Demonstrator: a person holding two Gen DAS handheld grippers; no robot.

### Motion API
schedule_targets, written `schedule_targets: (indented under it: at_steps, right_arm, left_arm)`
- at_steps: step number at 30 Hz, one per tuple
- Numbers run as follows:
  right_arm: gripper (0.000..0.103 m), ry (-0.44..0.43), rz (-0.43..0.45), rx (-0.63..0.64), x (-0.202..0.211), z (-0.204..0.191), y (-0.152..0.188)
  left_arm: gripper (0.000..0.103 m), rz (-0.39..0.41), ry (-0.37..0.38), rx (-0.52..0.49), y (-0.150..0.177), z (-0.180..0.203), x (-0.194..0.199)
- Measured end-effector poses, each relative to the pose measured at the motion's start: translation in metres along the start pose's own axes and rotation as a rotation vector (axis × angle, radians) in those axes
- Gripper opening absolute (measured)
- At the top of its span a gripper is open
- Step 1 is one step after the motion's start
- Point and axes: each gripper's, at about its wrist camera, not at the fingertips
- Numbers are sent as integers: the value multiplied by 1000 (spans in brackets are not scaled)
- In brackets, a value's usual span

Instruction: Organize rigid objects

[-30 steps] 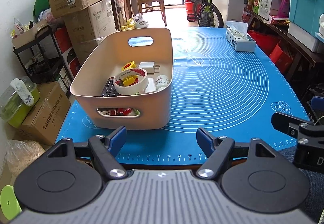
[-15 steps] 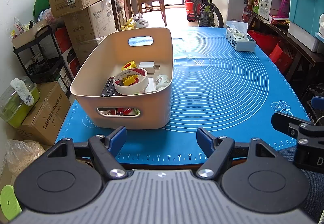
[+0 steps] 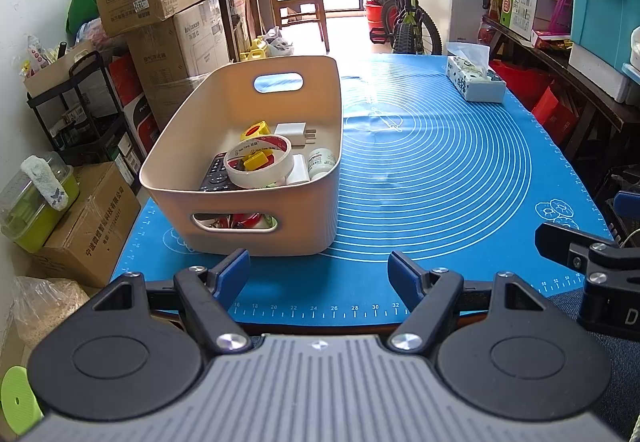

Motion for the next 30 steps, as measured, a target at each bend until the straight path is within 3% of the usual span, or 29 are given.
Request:
schedule_targets:
  at_steps: [30]
  right_arm:
    - [92, -1, 0, 1, -1, 1, 2]
  left_arm:
    - [76, -1, -1, 2, 0, -1, 0]
Point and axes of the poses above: each gripper's, at about its wrist camera, not at the fingertips, and x roughly against the way its jaws point, z to its right, y to its underside, and after that the axes turned 8 degrees about z, right-handed
